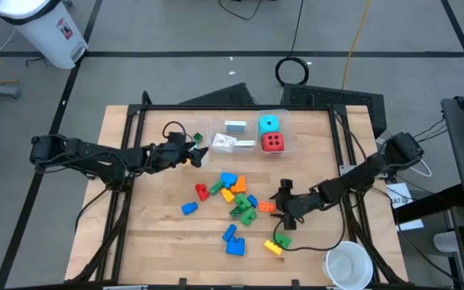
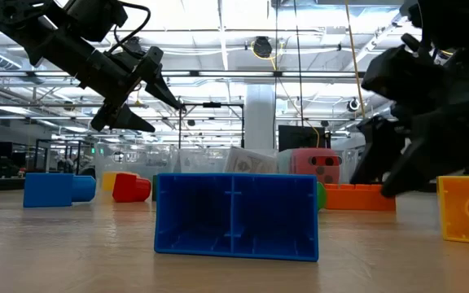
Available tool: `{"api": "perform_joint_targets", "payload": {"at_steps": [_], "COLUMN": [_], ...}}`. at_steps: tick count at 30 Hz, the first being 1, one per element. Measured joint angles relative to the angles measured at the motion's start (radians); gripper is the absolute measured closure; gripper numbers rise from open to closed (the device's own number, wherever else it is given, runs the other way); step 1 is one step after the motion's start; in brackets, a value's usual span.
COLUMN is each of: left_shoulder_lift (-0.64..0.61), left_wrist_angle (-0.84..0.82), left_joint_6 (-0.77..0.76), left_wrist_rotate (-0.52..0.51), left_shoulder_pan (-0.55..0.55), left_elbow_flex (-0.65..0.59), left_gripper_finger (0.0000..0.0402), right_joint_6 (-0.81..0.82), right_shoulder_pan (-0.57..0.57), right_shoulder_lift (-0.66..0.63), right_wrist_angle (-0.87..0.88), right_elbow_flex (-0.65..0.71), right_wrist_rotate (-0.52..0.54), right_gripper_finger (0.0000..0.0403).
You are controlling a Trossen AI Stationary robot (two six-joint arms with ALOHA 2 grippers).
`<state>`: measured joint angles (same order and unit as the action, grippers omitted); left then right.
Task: Pick & Place Toys
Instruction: Put the orange game piece into the left transparent bin
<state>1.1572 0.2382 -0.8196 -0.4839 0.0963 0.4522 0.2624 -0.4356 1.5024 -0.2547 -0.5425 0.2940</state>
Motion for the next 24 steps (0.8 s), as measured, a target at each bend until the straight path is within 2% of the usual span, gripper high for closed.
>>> {"api": "perform_joint_targets", "payload": {"at_steps": [2,7,15,24], "left_shoulder_lift": [0.000,0.000,0.000,0.009], "left_wrist_angle": [0.000,0.000,-0.001,0.009], "left_joint_6": [0.000,0.005,0.005,0.006], "left_wrist_rotate": [0.000,0.001,0.013,0.014], "left_shoulder_pan": [0.000,-0.002,-0.006,-0.006], "left_elbow_flex": [0.000,0.000,0.000,0.000], "left_gripper_finger": [0.0032,0.0032,0.0031,0.0029], "right_joint_6": [-0.001,0.009,-0.067,-0.162], "right_shoulder_pan": [0.015,0.048,0.078,0.092], "right_shoulder_lift": [0.037,0.077,0.056,0.024], "right_wrist_angle": [-0.045,-0.056,-0.053,-0.052], "right_elbow_flex": [-0.001,-0.001,-0.001,-0.001], "right_wrist_rotate": [-0.057,-0.068,-0.063,-0.086], "right_gripper_finger": [0.0148,0.0176,0.0306,0.0312]}}
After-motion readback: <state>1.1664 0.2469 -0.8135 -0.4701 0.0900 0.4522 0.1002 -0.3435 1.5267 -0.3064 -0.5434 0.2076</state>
